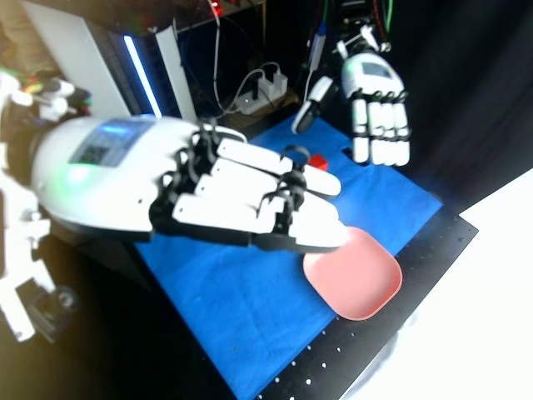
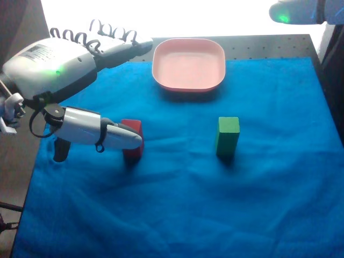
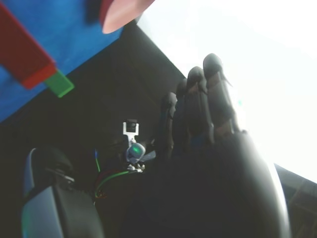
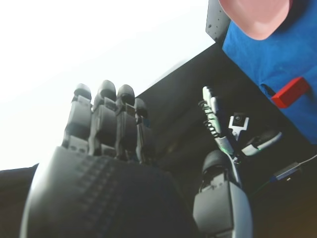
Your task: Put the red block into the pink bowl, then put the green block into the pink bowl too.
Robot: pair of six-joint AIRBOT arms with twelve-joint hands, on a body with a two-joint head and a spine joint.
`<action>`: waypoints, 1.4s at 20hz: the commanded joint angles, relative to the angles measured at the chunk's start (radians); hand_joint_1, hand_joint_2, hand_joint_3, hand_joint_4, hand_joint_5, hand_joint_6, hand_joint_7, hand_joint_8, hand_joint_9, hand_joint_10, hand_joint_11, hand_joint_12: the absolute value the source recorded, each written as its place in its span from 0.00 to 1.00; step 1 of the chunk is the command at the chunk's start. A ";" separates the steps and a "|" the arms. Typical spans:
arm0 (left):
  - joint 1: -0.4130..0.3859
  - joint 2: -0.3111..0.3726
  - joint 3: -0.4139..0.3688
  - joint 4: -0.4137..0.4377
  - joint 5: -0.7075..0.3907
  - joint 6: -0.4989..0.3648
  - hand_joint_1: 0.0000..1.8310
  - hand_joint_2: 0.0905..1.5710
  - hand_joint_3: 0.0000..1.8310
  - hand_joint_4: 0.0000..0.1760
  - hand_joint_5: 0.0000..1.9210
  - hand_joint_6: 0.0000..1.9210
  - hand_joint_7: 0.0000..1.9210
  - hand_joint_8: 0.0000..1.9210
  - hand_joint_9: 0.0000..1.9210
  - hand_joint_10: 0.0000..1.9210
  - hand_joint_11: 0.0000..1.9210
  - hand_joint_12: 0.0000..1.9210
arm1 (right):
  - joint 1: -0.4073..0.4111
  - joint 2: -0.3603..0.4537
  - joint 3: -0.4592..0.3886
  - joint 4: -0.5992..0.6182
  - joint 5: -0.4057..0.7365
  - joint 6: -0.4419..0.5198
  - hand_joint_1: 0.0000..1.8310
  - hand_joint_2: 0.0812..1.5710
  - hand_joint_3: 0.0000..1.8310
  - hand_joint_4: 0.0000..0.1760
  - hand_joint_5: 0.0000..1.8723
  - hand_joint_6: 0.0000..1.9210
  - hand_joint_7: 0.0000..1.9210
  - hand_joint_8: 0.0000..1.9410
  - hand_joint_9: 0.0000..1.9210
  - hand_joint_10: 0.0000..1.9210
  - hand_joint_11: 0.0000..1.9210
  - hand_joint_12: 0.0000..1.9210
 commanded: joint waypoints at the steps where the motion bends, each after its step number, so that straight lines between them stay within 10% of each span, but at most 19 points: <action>1: -0.005 -0.004 0.000 -0.018 -0.122 -0.007 0.28 0.48 0.00 0.05 0.09 0.00 0.13 0.01 0.11 0.00 0.08 0.07 | 0.013 -0.002 0.005 0.032 0.100 0.000 0.02 0.63 0.00 0.00 0.10 0.00 0.15 0.00 0.12 0.01 0.02 0.03; 9: 0.038 -0.038 0.011 -0.035 -0.116 -0.031 0.35 0.48 0.01 0.00 0.19 0.00 0.20 0.00 0.19 0.00 0.17 0.06 | 0.009 -0.005 0.010 0.043 0.100 0.000 0.00 0.64 0.00 0.00 0.12 0.00 0.17 0.00 0.17 0.00 0.00 0.21; 20: 0.046 -0.077 0.039 -0.059 -0.086 -0.039 0.44 0.53 0.00 0.00 0.34 0.00 0.42 0.01 0.40 0.01 0.30 0.07 | 0.005 -0.007 0.012 0.052 0.100 0.000 0.00 0.65 0.00 0.00 0.12 0.00 0.17 0.00 0.14 0.00 0.00 0.10; 28: 0.046 -0.088 0.040 -0.054 -0.096 -0.054 0.57 0.56 0.00 0.00 0.58 0.01 0.65 0.01 0.66 0.04 0.42 0.54 | 0.005 -0.008 0.012 0.055 0.100 0.000 0.00 0.65 0.00 0.00 0.12 0.00 0.18 0.00 0.15 0.00 0.00 0.16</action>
